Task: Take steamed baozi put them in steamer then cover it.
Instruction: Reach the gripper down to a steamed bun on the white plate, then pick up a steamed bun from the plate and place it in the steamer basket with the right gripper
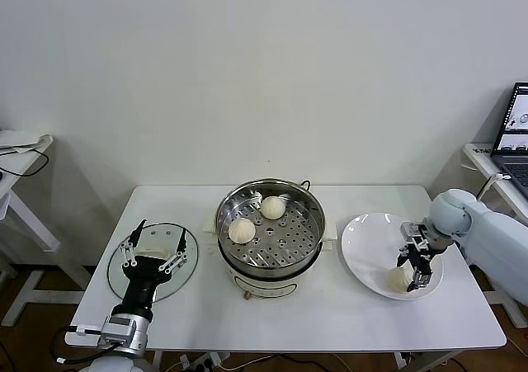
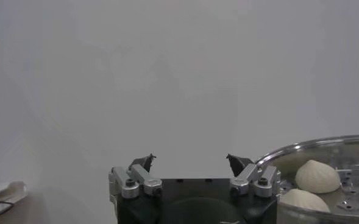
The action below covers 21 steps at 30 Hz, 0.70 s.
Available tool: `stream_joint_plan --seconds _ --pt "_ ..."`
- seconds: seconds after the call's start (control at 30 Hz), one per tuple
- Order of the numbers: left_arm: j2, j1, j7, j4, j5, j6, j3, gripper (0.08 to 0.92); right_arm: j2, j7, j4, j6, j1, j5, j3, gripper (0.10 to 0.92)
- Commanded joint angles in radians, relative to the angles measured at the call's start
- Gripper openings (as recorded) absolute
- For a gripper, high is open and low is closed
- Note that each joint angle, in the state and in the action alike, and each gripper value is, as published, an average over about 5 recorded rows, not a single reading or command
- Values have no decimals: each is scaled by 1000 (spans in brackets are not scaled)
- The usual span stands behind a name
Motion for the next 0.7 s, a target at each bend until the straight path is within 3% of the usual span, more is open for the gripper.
stream_joint_plan --seconds 0.03,0.37,0.7 --pt "1 2 0 -9 1 2 2 823 -51 -17 36 -3 172 97 -110 704" --pt "3 13 -1 -24 9 4 8 823 -59 -61 146 85 679 258 -434 704" --pt "7 17 0 -32 7 2 -4 823 108 -79 201 385 901 283 -553 704"
